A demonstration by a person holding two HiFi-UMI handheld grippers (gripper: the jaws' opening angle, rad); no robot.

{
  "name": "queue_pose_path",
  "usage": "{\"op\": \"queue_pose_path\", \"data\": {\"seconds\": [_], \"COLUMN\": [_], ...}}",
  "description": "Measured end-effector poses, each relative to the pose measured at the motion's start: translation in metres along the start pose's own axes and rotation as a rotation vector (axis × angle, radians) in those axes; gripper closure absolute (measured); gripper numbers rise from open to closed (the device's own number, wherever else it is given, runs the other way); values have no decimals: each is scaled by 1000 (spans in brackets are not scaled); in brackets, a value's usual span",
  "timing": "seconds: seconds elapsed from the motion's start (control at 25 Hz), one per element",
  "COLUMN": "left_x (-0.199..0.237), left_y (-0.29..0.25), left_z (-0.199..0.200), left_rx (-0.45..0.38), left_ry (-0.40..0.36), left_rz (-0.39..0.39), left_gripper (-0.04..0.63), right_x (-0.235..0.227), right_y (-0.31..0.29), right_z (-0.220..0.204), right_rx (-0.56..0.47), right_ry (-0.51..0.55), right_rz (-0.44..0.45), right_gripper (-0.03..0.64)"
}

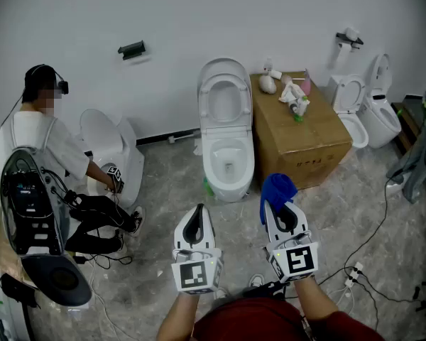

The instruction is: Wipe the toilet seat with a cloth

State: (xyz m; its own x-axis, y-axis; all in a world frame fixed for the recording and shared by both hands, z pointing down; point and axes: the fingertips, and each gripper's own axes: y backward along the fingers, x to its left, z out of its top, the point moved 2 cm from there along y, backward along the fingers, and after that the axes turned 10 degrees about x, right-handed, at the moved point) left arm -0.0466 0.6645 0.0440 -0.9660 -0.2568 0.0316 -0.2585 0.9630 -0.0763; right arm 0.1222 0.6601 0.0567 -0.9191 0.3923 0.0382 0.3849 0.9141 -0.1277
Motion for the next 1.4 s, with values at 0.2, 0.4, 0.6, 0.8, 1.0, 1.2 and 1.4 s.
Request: {"op": "queue_pose_path", "data": {"seconds": [0.2,0.4,0.6,0.8,1.0,1.2,1.4], "left_x": [-11,-20,-32,-46,-64,-87,-94], "left_y": [4,-2,-9,-22,-41,-57,-73], "left_z": [-4,-2,-7,-9,-10,-14,-13], "left_rx": [-11,4,17,24,19,15,16], "left_ry": [-5,-7,-7,-8,-17,-24,-26], "left_rz": [5,3,6,14,29,58,80], "left_gripper": [578,578,578,578,578,578,578], "right_x": [-7,-16,-30,-52,-80,-110,-121], "right_y": [11,11,14,14,11,12,0], "right_z": [-8,-6,-12,-16,-19,-27,-29], "right_rx": [-1,6,3,-9,-16,-21,-14], "right_ry": [-11,-12,-32,-58,-62,-71,-65], "right_rz": [-9,-1,-12,-19,-5,10,41], "right_gripper": [560,560,560,560,559,560,559]}}
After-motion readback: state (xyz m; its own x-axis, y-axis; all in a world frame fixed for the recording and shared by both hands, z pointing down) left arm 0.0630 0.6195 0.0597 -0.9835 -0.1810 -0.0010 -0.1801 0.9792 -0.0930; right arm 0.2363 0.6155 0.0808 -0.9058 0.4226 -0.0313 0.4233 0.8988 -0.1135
